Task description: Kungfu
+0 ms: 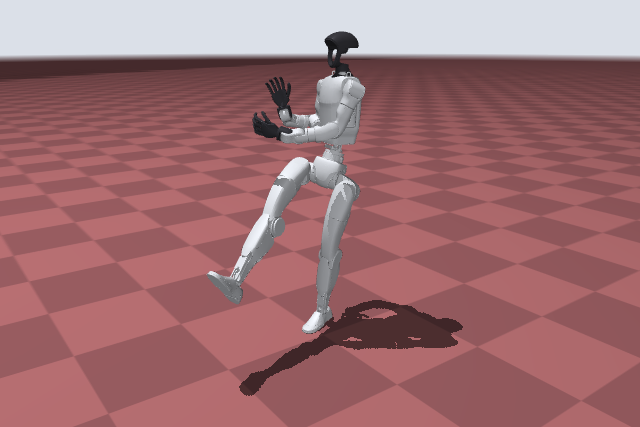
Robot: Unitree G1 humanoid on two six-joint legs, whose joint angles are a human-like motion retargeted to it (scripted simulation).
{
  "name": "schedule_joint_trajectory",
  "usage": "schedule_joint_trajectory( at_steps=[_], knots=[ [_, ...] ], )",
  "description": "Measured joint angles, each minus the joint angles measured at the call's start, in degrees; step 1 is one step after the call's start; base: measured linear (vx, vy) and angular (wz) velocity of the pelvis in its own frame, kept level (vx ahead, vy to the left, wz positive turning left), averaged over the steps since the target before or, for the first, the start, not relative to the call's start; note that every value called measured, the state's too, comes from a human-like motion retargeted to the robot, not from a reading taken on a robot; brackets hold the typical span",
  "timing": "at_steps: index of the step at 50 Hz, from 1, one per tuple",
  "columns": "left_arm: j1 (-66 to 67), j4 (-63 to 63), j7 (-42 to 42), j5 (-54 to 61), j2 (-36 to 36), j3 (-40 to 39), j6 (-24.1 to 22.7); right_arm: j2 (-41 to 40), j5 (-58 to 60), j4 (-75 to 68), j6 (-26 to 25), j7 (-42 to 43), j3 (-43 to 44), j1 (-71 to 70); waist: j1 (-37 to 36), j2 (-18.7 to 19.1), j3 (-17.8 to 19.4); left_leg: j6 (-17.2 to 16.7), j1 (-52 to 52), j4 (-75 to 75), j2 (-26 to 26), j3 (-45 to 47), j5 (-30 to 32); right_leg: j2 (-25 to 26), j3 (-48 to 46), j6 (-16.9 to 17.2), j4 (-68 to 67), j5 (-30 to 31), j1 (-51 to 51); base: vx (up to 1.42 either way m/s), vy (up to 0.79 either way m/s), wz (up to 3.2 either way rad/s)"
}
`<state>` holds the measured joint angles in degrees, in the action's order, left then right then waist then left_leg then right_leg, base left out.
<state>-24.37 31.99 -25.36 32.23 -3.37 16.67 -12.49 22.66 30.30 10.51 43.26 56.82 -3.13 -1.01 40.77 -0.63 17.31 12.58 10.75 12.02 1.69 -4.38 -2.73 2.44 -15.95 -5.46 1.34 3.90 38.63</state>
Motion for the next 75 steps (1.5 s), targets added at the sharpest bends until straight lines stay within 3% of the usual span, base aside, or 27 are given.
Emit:
schedule_joint_trajectory(
  at_steps=[4,8,14,17,20,23,25,27,28,31,35,40,48,57,60,62,65,69,71,72,73,75],
  knots=[
    [0.49,2.36,2.14,1.39,0.27,2.25,-0.34,1.96,-2.54,-2.15,4.33,-5.11,-3.0,0.93,-2.02,2.29,-0.9,-0.21,-1.73,-1.09,-0.9,0.9,0.5,0.79,0.58,-3.76,-3.08,-1.38,1.34,-0.03,-0.01,-0.42],
    [1.58,0.82,1.73,1.05,1.56,1.46,0.71,3.97,-4.03,-2.91,5.04,-6.74,-3.43,-1.56,-5.9,3.02,-3.1,-0.95,-4.36,-2.7,-0.57,1.99,1.12,0.63,4.46,-3.05,-7.69,-1.2,-2.56,-0.1,0.02,-0.57],
    [5.64,-3.1,9.35,5.18,2.18,-2.31,-0.61,7.34,-13.48,-7.35,7.49,-12.03,-11.91,-13.26,-16.38,3.21,-10.53,-4.3,-12.15,-3.66,-0.19,3.34,2.42,-1.29,8.37,7.65,-20.76,-3.4,-16.51,-0.14,-0.05,-0.94],
    [7.92,-9.1,17.89,7.82,4.14,-5.04,-5.34,10.29,-24.18,-9.18,10.21,-19.32,-19.38,-23.81,-23.13,2.57,-14.91,-8.23,-20.47,0.8,-1.33,2.27,2.42,-4.72,7.39,12.8,-27.1,-0.77,-26.52,-0.29,-0.15,-0.77],
    [9.91,-20.78,27.91,8.54,8.8,-6.3,-11.94,14.54,-36.97,-5.83,11.7,-27.47,-27.3,-37.56,-29.42,1.4,-17.25,-11.08,-30.22,8.88,-1.15,0.47,1.8,-7.98,6.09,13.96,-26.85,3.36,-38.71,-0.39,-0.25,-0.34],
    [9.14,-38.9,47.15,2.94,15.63,-5.61,-16.94,18.69,-49.65,1.12,11.89,-35.3,-32.13,-55.26,-37.09,0.18,-16.35,-12.9,-38.89,18.02,-1.87,0.05,-0.81,-11.06,3.3,12.0,-19.76,10.48,-50.2,-0.65,-0.45,-0.54],
    [6.06,-50.54,64.35,-6.45,18.23,-4.93,-17.19,20.11,-57.41,5.58,12.16,-39.99,-33.94,-66.26,-45.05,-1.59,-15.82,-13.69,-45.7,25.38,-4.5,1.9,-2.85,-13.05,2.76,13.8,-15.09,19.19,-54.6,-0.72,-0.64,-1.49],
    [0.8,-59.72,77.91,-17.98,20.06,-5.46,-15.62,20.34,-61.9,8.35,13.63,-44.0,-34.22,-76.12,-52.37,-3.07,-14.55,-16.46,-53.31,32.44,-8.04,-1.79,-3.31,-9.09,5.06,20.46,-12.1,8.12,-54.7,-0.78,-1.02,-1.42],
    [-2.17,-63.11,82.61,-22.96,20.7,-5.72,-15.08,20.35,-63.08,9.1,14.09,-45.65,-33.75,-80.2,-54.56,-3.44,-13.7,-17.81,-56.19,34.87,-8.96,-4.98,-3.21,-6.11,5.51,20.46,-11.7,2.07,-54.14,-0.68,-0.98,-0.63],
    [-8.78,-69.02,89.12,-31.97,21.15,-5.92,-18.89,19.72,-60.64,9.74,14.92,-51.25,-30.94,-87.25,-58.09,-2.24,-13.05,-16.88,-62.78,40.55,-10.45,-8.35,-2.93,-4.65,-1.23,20.46,-13.4,-12.01,-51.7,-0.51,-0.47,-0.13],
    [-11.74,-69.96,93.44,-35.44,22.81,-6.69,-20.51,17.19,-53.67,8.23,11.89,-53.11,-27.2,-87.26,-58.02,0.65,-13.05,-17.17,-67.36,42.69,-15.3,-10.12,-1.84,-0.71,-3.9,20.46,-15.79,-21.72,-50.07,-0.34,-0.2,-0.14],
    [-7.81,-69.17,93.26,-33.89,24.0,-7.37,-19.04,14.34,-48.6,7.14,13.86,-43.26,-27.04,-83.45,-55.13,2.21,-12.9,-17.15,-65.35,38.87,-17.0,-9.04,0.79,-0.97,-4.1,20.46,-18.15,-22.37,-48.72,-0.17,-0.02,-0.12],
    [-4.99,-68.4,91.26,-27.91,23.16,-7.58,-14.76,12.68,-47.57,3.88,11.61,-42.28,-26.24,-78.16,-51.05,4.1,-13.53,-16.02,-58.55,31.23,-20.07,-1.61,3.72,-5.35,-2.71,20.46,-16.24,-16.64,-47.65,-0.18,0.05,-0.53],
    [1.89,-61.14,79.7,-15.25,23.66,-14.64,-11.24,10.17,-50.42,-3.41,4.84,-40.98,-25.24,-72.54,-40.95,7.76,-14.41,-15.2,-46.53,22.23,-26.61,11.28,3.66,-12.53,-6.89,20.28,-23.15,-11.82,-40.91,-0.25,0.11,-1.01],
    [5.58,-54.7,77.1,-15.94,24.72,-19.78,-11.79,10.64,-52.49,-5.92,2.94,-39.48,-24.42,-69.29,-36.26,8.36,-14.8,-15.24,-42.2,18.38,-28.25,15.07,5.14,-14.51,-11.82,17.48,-26.36,-13.35,-38.54,-0.29,-0.07,-0.99],
    [8.19,-48.28,74.01,-18.9,25.43,-24.15,-13.03,12.44,-53.87,-7.58,1.76,-39.1,-23.1,-65.31,-32.39,8.21,-15.31,-14.82,-39.01,15.14,-29.45,17.5,7.68,-14.68,-12.35,15.57,-26.62,-16.16,-37.86,-0.32,-0.25,-0.89],
    [11.06,-42.05,66.7,-23.74,27.44,-29.41,-15.11,17.1,-54.57,-9.22,0.59,-40.67,-19.98,-58.84,-29.07,6.48,-15.94,-13.75,-35.36,10.67,-29.32,19.06,14.09,-12.45,-4.92,16.81,-25.62,-19.2,-36.32,-0.53,-0.53,-0.66],
    [13.13,-36.83,53.5,-33.15,31.58,-32.08,-16.8,25.73,-47.57,-13.7,-1.56,-46.16,-12.04,-45.52,-25.63,2.7,-16.62,-8.04,-30.46,3.92,-30.44,22.8,30.7,-9.55,1.5,12.41,-23.04,-20.34,-34.71,-0.42,-0.55,-1.07],
    [11.67,-35.09,46.95,-36.6,32.77,-30.02,-17.65,30.07,-41.51,-16.75,-2.12,-48.41,-7.74,-39.07,-24.58,1.02,-16.64,-6.48,-28.24,3.78,-30.67,25.22,32.73,-8.72,4.11,10.29,-21.45,-20.21,-34.93,-0.36,-0.38,-0.97],
    [10.26,-34.08,43.1,-38.37,33.45,-28.21,-17.79,32.86,-37.42,-18.82,-2.0,-49.49,-5.01,-35.29,-23.54,0.47,-16.72,-7.41,-27.26,3.66,-30.29,25.34,32.36,-7.98,5.18,9.17,-20.56,-19.99,-34.92,-0.45,-0.47,-0.56],
    [8.3,-32.94,39.06,-40.0,34.02,-25.79,-17.67,35.89,-32.75,-21.14,-1.39,-50.24,-1.87,-31.17,-22.0,0.26,-17.07,-10.66,-26.47,2.44,-28.98,23.54,31.23,-7.06,5.7,8.14,-19.59,-19.56,-34.58,-0.36,-0.41,-0.35],
    [3.14,-29.63,29.85,-42.48,34.23,-19.54,-17.84,41.05,-20.95,-27.15,-0.3,-50.12,4.9,-22.11,-19.67,-0.32,-17.61,-17.6,-28.02,7.16,-25.35,13.78,23.33,-5.78,6.37,6.23,-17.5,-18.48,-34.56,-0.26,-0.34,-0.43]
  ],
)
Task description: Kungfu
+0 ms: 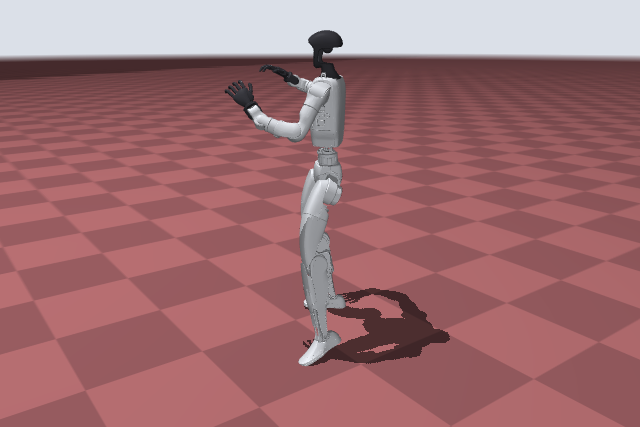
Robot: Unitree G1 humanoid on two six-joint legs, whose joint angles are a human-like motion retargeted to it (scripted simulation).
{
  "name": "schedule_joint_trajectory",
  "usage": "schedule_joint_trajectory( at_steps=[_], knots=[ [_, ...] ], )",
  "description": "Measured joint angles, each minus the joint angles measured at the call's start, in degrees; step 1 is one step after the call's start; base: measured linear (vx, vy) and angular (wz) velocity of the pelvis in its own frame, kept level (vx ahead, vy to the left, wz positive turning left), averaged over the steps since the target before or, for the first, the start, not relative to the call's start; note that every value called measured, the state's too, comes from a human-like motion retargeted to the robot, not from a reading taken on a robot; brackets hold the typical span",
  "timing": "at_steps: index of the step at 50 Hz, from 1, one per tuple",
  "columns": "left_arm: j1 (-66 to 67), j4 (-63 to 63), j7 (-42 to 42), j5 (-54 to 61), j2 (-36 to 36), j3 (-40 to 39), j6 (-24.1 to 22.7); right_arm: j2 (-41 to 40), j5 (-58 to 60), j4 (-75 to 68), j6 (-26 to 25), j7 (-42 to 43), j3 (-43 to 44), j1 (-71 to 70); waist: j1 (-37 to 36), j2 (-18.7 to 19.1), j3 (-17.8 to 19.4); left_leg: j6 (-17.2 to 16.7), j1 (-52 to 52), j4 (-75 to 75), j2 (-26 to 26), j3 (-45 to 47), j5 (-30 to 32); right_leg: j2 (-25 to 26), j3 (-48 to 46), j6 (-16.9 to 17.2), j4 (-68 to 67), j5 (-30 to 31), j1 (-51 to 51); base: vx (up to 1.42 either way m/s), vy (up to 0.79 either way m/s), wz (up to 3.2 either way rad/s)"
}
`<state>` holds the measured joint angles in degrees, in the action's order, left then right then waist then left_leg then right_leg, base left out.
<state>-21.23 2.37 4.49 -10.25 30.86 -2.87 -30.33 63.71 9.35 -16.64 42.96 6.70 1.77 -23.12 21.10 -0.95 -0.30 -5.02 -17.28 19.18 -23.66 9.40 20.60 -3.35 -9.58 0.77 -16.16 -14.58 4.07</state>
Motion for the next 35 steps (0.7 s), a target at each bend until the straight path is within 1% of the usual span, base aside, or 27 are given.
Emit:
schedule_joint_trajectory(
  at_steps=[2,3,5,7,10,12,13,15,16,17,18,20,21,22,23,24,25,26,27,28,29,30,31,32,33,34,35],
  knots=[
    [-4.65,2.13,-5.86,-1.23,-0.71,7.72,0.21,3.55,12.39,-7.72,-2.57,2.06,5.28,7.11,0.61,-1.03,-1.05,-2.21,-0.16,4.83,4.5,-2.0,-6.87,0.16,1.54,-1.54,2.2,1.29,0.22,-0.19,-0.32,-1.02],
    [-6.94,2.87,-8.39,-1.57,-1.39,11.47,0.14,5.04,18.76,-12.14,-4.84,4.0,7.92,10.25,0.77,-1.54,-1.46,-2.48,0.21,6.82,5.99,-0.32,-9.65,0.1,2.07,-2.07,3.15,1.86,0.41,-0.17,-0.27,-0.88],
    [-10.97,3.82,-11.67,-2.58,-3.54,18.13,-0.17,6.55,29.08,-22.54,-11.49,8.34,13.25,14.45,2.93,-1.34,-1.62,-2.78,0.19,10.37,7.58,3.48,-15.44,0.68,0.64,-2.87,5.07,2.59,0.32,-0.17,-0.19,-0.4],
    [-14.51,4.38,-12.21,-5.09,-6.81,23.43,-0.01,6.14,37.03,-34.29,-16.66,11.83,17.48,14.84,3.88,-1.01,-1.18,-3.17,0.06,11.97,11.02,4.04,-20.73,2.08,0.46,-3.6,6.53,3.22,0.44,-0.19,-0.21,-0.76],
    [-17.52,4.61,-12.02,-8.56,-12.21,27.7,0.63,5.95,43.68,-51.85,-21.82,15.53,20.97,11.3,2.55,-1.26,-0.09,-4.94,0.13,10.19,20.29,-2.33,-28.03,4.34,3.12,-4.81,7.74,4.31,1.01,-0.16,-0.15,-1.54],
    [-17.9,4.77,-10.98,-8.99,-15.96,28.44,0.46,5.03,43.74,-62.79,-24.42,16.68,22.82,7.53,0.84,-1.73,0.86,-3.54,-0.12,6.89,24.87,-5.56,-31.55,5.99,5.36,-5.48,8.45,5.23,1.19,-0.11,-0.11,-1.83],
    [-17.9,4.88,-10.53,-8.86,-16.85,28.62,0.15,4.88,43.43,-66.0,-24.42,17.13,22.93,6.34,-0.13,-2.16,1.12,-2.19,-0.24,5.66,25.44,-5.07,-32.12,6.45,6.41,-5.62,8.69,5.44,1.1,-0.04,-0.13,-1.78],
    [-17.75,4.61,-9.79,-7.53,-17.48,29.11,-1.2,4.42,41.75,-71.8,-23.49,17.43,22.37,4.66,-2.61,-3.37,1.46,3.48,-0.96,2.68,25.77,-2.91,-30.49,7.62,8.5,-6.22,9.29,5.31,0.73,0.0,-0.18,-1.88],
    [-17.75,4.29,-9.47,-6.74,-17.0,29.35,-2.04,4.02,40.75,-73.68,-23.0,17.75,21.62,4.24,-3.84,-4.07,1.38,5.53,-1.31,1.8,26.23,-4.49,-29.17,8.07,8.33,-6.17,9.37,4.56,0.56,0.0,-0.22,-1.92],
    [-17.78,4.02,-9.17,-6.11,-16.4,29.47,-2.78,3.45,39.95,-75.19,-22.55,18.09,20.93,3.87,-4.81,-4.77,1.25,6.13,-1.37,1.44,26.23,-5.8,-29.0,8.53,7.86,-5.53,9.15,3.59,0.64,0.01,-0.22,-1.76],
    [-17.9,3.83,-8.91,-5.78,-15.56,29.35,-3.29,2.55,39.59,-76.0,-22.15,18.46,20.36,3.63,-5.28,-5.45,1.0,3.85,-0.82,2.13,25.29,-6.55,-31.12,9.01,6.78,-3.71,8.31,2.18,1.23,-0.01,-0.24,-1.5],
    [-18.39,3.47,-8.29,-5.98,-13.22,28.39,-4.09,-0.28,39.1,-76.21,-20.93,19.94,18.78,3.11,-4.27,-7.26,0.58,2.77,-0.29,3.25,21.99,-3.42,-34.25,9.34,4.28,4.63,4.62,0.4,4.05,-0.08,-0.25,-0.96],
    [-18.79,3.23,-7.55,-6.6,-12.07,28.09,-4.32,-1.56,39.5,-76.0,-19.25,21.32,17.29,2.65,-2.47,-6.57,0.63,2.65,-1.06,3.12,19.03,-3.21,-34.3,7.92,-3.52,8.02,0.47,1.73,6.38,-0.15,-0.18,-0.44],
    [-19.18,3.04,-6.9,-7.23,-11.08,27.63,-4.63,-2.88,40.15,-75.66,-17.68,22.77,15.87,2.14,-1.12,-5.61,0.67,2.36,-1.83,3.22,15.93,-2.9,-34.57,6.75,-10.51,10.26,-4.7,3.42,8.73,-0.16,-0.12,-0.49],
    [-19.54,2.95,-6.42,-7.87,-10.39,26.84,-5.11,-4.26,41.32,-75.05,-16.3,24.35,14.59,1.51,-0.71,-4.1,0.73,1.76,-2.58,3.76,12.56,-2.42,-35.29,6.08,-15.86,10.2,-11.94,5.84,11.12,-0.18,-0.18,-1.1],
    [-19.73,3.34,-6.02,-8.77,-10.31,26.18,-5.63,-5.86,41.94,-74.44,-15.72,25.69,13.59,1.03,-1.39,-2.31,1.17,0.88,-3.85,4.63,8.72,-3.02,-35.53,8.44,-16.25,11.8,-20.91,6.49,15.54,-0.21,-0.29,-1.68],
    [-19.83,3.96,-5.66,-9.8,-10.53,25.59,-6.18,-7.56,42.27,-73.81,-15.54,26.9,12.72,0.62,-2.63,-0.37,1.81,-0.13,-5.38,5.67,4.66,-4.18,-35.53,12.33,-14.15,14.23,-30.74,6.27,20.98,-0.23,-0.34,-2.13],
    [-19.98,5.17,-5.41,-10.9,-11.48,25.31,-6.06,-8.91,42.13,-72.59,-15.63,27.07,12.08,0.9,-4.8,0.9,2.16,-1.12,-6.55,7.02,0.04,-2.96,-35.44,13.74,-13.6,14.23,-41.09,6.19,26.13,-0.2,-0.25,-1.93],
    [-20.01,6.38,-5.32,-11.92,-12.68,25.22,-5.83,-10.14,41.47,-71.11,-15.77,27.04,11.43,1.55,-5.57,2.63,2.53,-1.25,-7.8,7.97,-3.2,-2.7,-35.6,12.8,-13.79,13.9,-50.64,6.11,30.43,-0.12,0.05,-0.78],
    [-19.82,7.59,-5.59,-12.78,-14.38,25.51,-5.41,-11.09,39.78,-69.13,-15.99,26.58,10.8,2.94,-3.53,5.31,2.94,0.37,-9.23,8.11,-3.67,-4.36,-36.25,7.16,-15.43,12.9,-58.6,6.03,33.05,-0.04,0.21,0.59],
    [-19.44,8.68,-6.29,-13.43,-15.63,25.4,-5.31,-12.38,37.8,-66.72,-15.92,25.82,10.47,4.39,-0.72,8.41,3.79,1.86,-11.52,8.4,-4.57,-7.14,-36.78,0.39,-17.81,8.95,-63.92,6.64,34.77,0.0,0.23,1.56],
    [-18.96,9.72,-7.22,-13.98,-16.67,25.09,-5.37,-13.83,35.67,-64.1,-15.71,24.91,10.29,5.88,2.48,11.72,4.87,3.29,-14.24,8.78,-5.68,-10.5,-37.26,-6.93,-20.55,3.51,-67.92,7.59,36.04,0.01,0.09,1.74],
    [-17.55,10.84,-8.42,-14.51,-17.83,24.47,-5.88,-15.87,34.79,-61.62,-14.79,23.61,10.95,7.52,5.38,14.95,7.14,5.23,-16.25,8.65,-6.35,-14.19,-36.87,-14.73,-19.25,-4.42,-64.77,10.56,36.58,0.03,0.07,1.83],
    [-16.2,11.91,-9.35,-15.05,-18.95,23.9,-6.43,-17.58,34.33,-59.62,-14.05,22.51,11.67,8.93,8.06,17.4,9.11,6.96,-17.59,8.68,-6.12,-17.2,-36.73,-21.83,-17.31,-10.92,-60.6,12.83,36.63,0.07,0.17,1.95],
    [-14.96,12.87,-9.76,-15.58,-19.98,23.47,-7.05,-18.62,34.72,-58.57,-13.67,21.8,12.55,9.86,10.3,18.28,10.46,8.27,-17.58,9.04,-4.11,-18.85,-37.07,-27.53,-14.08,-14.56,-54.41,13.7,35.69,0.13,0.36,2.06],
    [-13.44,14.25,-9.81,-16.46,-20.57,22.61,-7.93,-20.18,36.21,-58.12,-13.95,21.7,13.67,10.02,12.5,18.45,11.89,10.02,-16.67,10.13,-0.34,-20.13,-38.32,-34.43,-8.19,-15.77,-44.69,15.43,34.52,0.21,0.57,2.17],
    [-11.77,15.82,-9.67,-17.51,-20.94,21.54,-8.92,-22.01,38.24,-57.97,-14.55,21.92,14.93,9.79,14.67,18.27,13.34,12.0,-15.32,11.58,4.32,-21.23,-40.02,-41.95,-0.97,-15.77,-33.19,17.57,33.25,0.17,0.6,1.4]
  ],
)
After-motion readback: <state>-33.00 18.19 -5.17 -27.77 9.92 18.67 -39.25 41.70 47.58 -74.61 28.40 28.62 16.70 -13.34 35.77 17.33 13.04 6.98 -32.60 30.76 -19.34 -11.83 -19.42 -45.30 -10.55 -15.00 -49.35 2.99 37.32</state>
